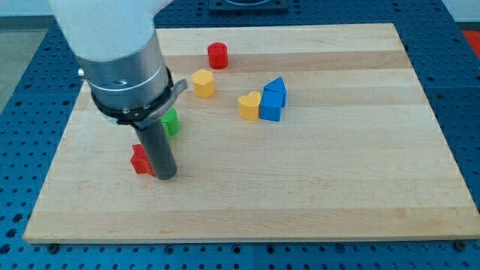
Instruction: Slightly move the yellow heart towards bottom of blue cube
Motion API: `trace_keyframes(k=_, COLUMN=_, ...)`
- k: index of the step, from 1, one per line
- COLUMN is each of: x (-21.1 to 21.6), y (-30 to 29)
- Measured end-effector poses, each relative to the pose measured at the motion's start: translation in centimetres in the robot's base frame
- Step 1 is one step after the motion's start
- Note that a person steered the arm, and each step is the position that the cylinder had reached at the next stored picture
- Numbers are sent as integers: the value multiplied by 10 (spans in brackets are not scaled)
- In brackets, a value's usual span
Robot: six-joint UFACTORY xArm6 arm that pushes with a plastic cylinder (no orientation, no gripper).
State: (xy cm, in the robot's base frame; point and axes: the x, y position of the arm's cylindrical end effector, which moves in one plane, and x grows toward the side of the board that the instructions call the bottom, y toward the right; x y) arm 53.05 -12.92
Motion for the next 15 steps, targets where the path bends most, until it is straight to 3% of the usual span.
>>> trace_keyframes(k=2, x=-1, y=49)
trace_keyframes(k=6, x=-125, y=64)
trace_keyframes(k=10, x=-161, y=88)
trace_keyframes(k=13, x=-101, y=110)
trace_keyframes(k=15, x=-97, y=98)
